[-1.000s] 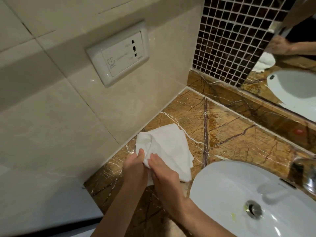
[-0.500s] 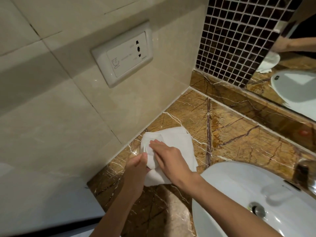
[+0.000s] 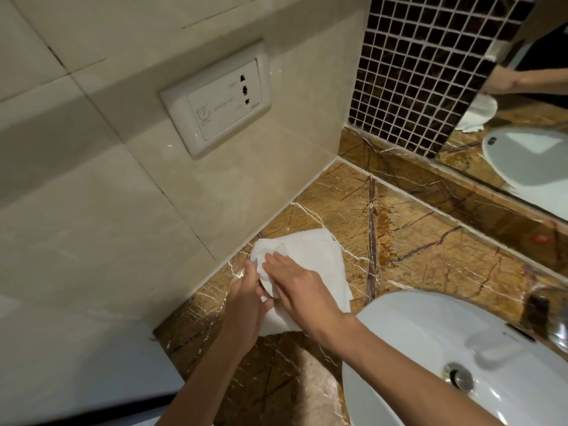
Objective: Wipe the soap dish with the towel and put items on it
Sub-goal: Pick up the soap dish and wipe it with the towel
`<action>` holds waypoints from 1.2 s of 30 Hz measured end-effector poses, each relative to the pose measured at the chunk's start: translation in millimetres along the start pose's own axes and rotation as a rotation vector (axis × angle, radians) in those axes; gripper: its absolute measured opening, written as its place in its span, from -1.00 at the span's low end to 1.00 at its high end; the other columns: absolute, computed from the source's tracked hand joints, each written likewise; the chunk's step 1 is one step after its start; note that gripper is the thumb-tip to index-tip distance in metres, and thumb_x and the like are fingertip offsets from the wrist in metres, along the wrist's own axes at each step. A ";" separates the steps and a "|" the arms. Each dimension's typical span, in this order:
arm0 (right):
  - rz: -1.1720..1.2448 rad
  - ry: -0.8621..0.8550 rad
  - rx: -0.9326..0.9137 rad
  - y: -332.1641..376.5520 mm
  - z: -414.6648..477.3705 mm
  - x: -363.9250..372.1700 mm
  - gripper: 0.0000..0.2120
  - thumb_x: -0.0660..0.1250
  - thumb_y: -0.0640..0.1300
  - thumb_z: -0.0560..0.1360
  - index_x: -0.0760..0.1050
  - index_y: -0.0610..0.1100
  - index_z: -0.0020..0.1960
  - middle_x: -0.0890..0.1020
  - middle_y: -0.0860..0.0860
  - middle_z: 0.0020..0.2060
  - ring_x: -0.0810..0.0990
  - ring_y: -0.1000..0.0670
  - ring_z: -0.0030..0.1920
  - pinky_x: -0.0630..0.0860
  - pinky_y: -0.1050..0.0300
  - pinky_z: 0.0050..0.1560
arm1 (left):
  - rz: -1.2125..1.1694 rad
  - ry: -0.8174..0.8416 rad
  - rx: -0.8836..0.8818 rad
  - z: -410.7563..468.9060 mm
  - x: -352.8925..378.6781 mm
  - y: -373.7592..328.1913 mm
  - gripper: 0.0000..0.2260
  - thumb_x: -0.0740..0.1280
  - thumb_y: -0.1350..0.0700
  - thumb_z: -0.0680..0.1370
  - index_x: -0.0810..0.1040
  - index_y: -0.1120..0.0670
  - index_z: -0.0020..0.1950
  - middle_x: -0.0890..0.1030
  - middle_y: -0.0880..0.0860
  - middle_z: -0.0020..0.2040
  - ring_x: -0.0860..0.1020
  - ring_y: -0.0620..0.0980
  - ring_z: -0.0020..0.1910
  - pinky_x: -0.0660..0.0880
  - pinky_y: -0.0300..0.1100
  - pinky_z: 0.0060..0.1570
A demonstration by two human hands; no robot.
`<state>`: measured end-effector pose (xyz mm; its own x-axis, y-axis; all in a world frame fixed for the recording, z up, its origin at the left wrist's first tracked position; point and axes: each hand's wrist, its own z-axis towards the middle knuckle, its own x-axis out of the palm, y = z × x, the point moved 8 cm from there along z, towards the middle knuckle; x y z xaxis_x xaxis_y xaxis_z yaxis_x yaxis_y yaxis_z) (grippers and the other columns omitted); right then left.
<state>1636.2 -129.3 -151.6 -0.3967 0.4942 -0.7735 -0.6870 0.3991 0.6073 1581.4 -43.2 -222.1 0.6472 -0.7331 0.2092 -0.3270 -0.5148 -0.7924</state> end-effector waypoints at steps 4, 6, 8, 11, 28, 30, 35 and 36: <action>-0.091 0.015 -0.142 5.8 -22.4 3.2 -0.63 0.37 -0.35 0.46 0.53 -0.26 0.25 0.56 -0.20 0.29 0.48 -0.21 0.34 0.32 -0.10 0.37 | -0.020 0.148 -0.011 1.0 12.1 -3.2 -0.40 0.02 -0.27 0.56 0.37 0.14 0.38 0.56 0.01 0.15 0.66 -0.19 -0.10 0.59 -0.22 -0.11; -0.107 0.018 -0.172 2.0 -25.5 0.8 -0.63 0.39 -0.34 0.45 0.53 -0.25 0.26 0.56 -0.20 0.28 0.49 -0.21 0.33 0.32 -0.13 0.36 | -0.021 0.141 -0.030 2.0 14.4 -1.3 -0.38 -0.04 -0.27 0.58 0.34 0.19 0.39 0.48 0.00 0.14 0.63 -0.23 -0.11 0.56 -0.29 -0.14; -0.050 0.028 -0.147 -3.0 -22.3 1.8 -0.62 0.37 -0.35 0.48 0.51 -0.25 0.29 0.53 -0.19 0.31 0.45 -0.19 0.36 0.31 -0.11 0.39 | -0.015 0.071 -0.006 2.0 12.4 -1.6 -0.47 0.06 -0.24 0.57 0.49 0.12 0.28 0.61 -0.01 0.14 0.62 -0.10 0.04 0.54 -0.13 0.01; 0.124 -0.010 -0.012 -12.6 -11.8 2.4 -0.61 0.26 -0.34 0.54 0.47 -0.20 0.35 0.48 -0.12 0.37 0.36 -0.07 0.43 0.24 0.11 0.45 | 0.060 -0.002 0.071 0.0 8.4 -3.5 -0.71 0.17 -0.08 0.60 0.61 0.02 0.10 0.72 0.01 -0.03 0.66 -0.03 0.00 0.59 -0.09 -0.10; 0.241 -0.017 0.168 -37.2 -27.7 19.6 -0.61 0.20 -0.28 0.55 0.48 -0.11 0.36 0.47 -0.04 0.36 0.31 0.12 0.39 0.07 0.36 0.43 | 0.054 -0.099 0.095 -4.6 1.9 -6.3 -0.78 0.13 0.23 0.63 0.58 0.18 -0.03 0.71 0.15 -0.15 0.68 0.09 -0.09 0.62 -0.11 -0.17; 0.262 -0.031 0.185 -41.1 -23.7 15.1 -0.63 0.20 -0.30 0.57 0.49 -0.12 0.35 0.48 -0.05 0.35 0.33 0.09 0.39 0.06 0.42 0.41 | 0.079 -0.090 0.116 -6.1 3.1 -6.0 -0.78 0.14 0.25 0.62 0.59 0.18 -0.05 0.71 0.12 -0.18 0.68 0.07 -0.11 0.63 -0.15 -0.20; 0.411 -0.219 0.459 -58.5 -27.6 6.8 -0.71 0.22 -0.23 0.58 0.59 -0.05 0.23 0.72 0.05 -0.04 0.62 0.20 -0.13 0.48 0.33 -0.07 | 0.343 -0.032 0.251 -9.5 9.3 -19.2 -0.77 0.14 0.14 0.58 0.59 0.13 -0.09 0.62 0.18 -0.18 0.60 0.05 -0.17 0.55 -0.07 -0.13; 0.468 -0.280 0.507 -65.3 -30.6 1.9 -0.73 0.21 -0.23 0.58 0.63 -0.02 0.13 0.68 0.18 -0.21 0.56 0.26 -0.30 0.40 0.38 -0.25 | 0.491 -0.004 0.303 -10.8 13.9 -24.4 -0.73 0.12 0.09 0.55 0.59 0.15 -0.03 0.60 0.15 -0.20 0.59 0.01 -0.17 0.53 -0.11 -0.16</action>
<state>1661.6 -178.0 -198.3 -0.3620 0.8513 -0.3798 -0.0926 0.3726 0.9234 1590.9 -45.6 -193.7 0.4718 -0.8522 -0.2261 -0.3785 0.0359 -0.9249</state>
